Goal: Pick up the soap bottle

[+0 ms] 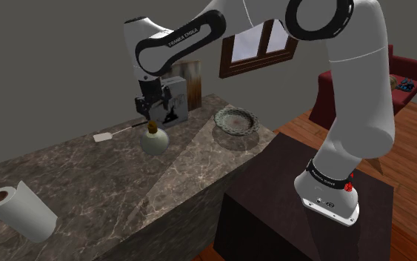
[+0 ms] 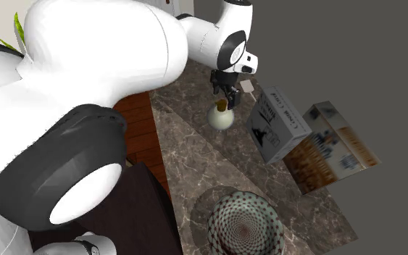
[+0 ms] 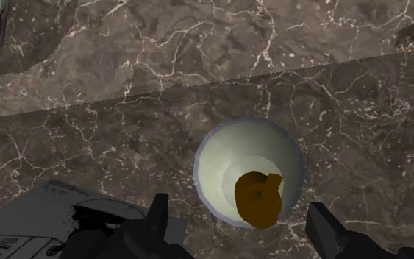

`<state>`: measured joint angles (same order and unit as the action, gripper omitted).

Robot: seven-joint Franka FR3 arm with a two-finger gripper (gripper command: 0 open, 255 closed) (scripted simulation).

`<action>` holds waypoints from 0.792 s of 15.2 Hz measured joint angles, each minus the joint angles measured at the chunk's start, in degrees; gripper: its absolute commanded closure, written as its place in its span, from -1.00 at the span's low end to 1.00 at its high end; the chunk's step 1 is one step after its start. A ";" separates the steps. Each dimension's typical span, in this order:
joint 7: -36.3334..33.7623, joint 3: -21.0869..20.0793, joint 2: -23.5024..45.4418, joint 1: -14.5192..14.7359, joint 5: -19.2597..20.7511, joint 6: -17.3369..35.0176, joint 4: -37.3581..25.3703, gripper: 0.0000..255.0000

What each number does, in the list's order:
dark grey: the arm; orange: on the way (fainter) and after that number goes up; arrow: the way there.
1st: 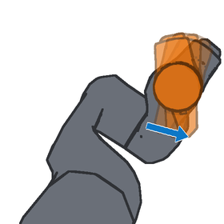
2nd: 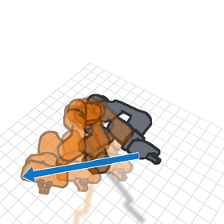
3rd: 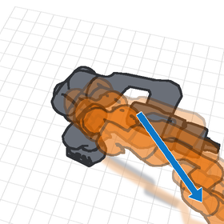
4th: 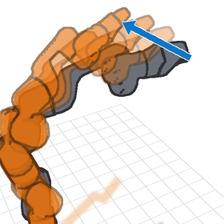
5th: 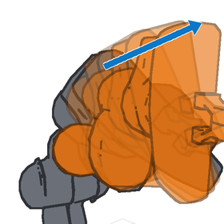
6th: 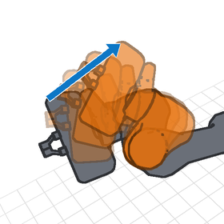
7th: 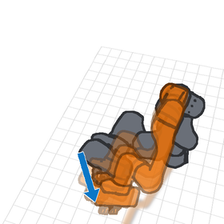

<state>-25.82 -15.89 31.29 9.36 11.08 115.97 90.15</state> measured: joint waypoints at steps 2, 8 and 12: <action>-0.79 0.31 4.78 1.48 0.69 -1.14 -5.35 -1.00; -1.40 0.84 9.62 2.62 1.48 -0.21 -8.91 -1.00; -1.59 1.09 10.94 2.73 1.82 1.47 -8.52 1.00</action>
<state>-27.41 -14.80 42.23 12.09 12.89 117.44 81.63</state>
